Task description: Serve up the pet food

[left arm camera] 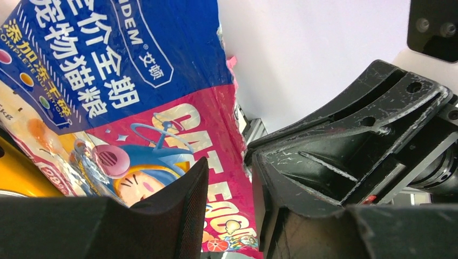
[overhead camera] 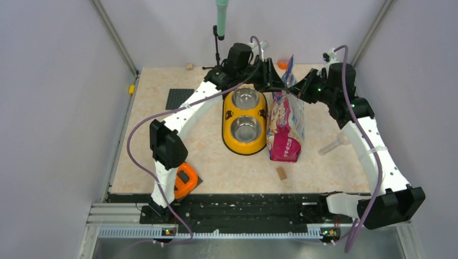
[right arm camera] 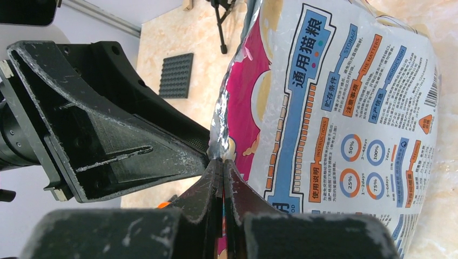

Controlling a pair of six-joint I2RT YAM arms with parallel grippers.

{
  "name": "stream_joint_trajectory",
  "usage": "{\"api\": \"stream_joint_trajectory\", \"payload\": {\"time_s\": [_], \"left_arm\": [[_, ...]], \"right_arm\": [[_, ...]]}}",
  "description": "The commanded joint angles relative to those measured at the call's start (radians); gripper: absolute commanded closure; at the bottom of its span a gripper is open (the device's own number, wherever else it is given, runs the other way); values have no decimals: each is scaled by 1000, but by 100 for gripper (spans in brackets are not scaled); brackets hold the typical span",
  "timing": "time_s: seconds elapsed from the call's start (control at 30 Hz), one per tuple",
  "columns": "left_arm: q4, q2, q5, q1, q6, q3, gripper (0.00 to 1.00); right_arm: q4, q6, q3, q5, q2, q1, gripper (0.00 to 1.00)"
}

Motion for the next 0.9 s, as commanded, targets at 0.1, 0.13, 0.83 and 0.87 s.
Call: {"api": "stream_joint_trajectory", "payload": {"time_s": [0.1, 0.13, 0.83, 0.87], "left_arm": [[-13, 40, 21, -2, 9, 106, 63], [-16, 45, 24, -4, 10, 105, 64], [-57, 106, -5, -11, 16, 114, 100], [-57, 107, -8, -13, 15, 114, 100]], "right_arm": [[56, 14, 21, -55, 0, 12, 100], [57, 14, 22, -55, 0, 12, 100], [-179, -156, 144, 97, 37, 13, 100], [-193, -165, 155, 101, 44, 13, 100]]}}
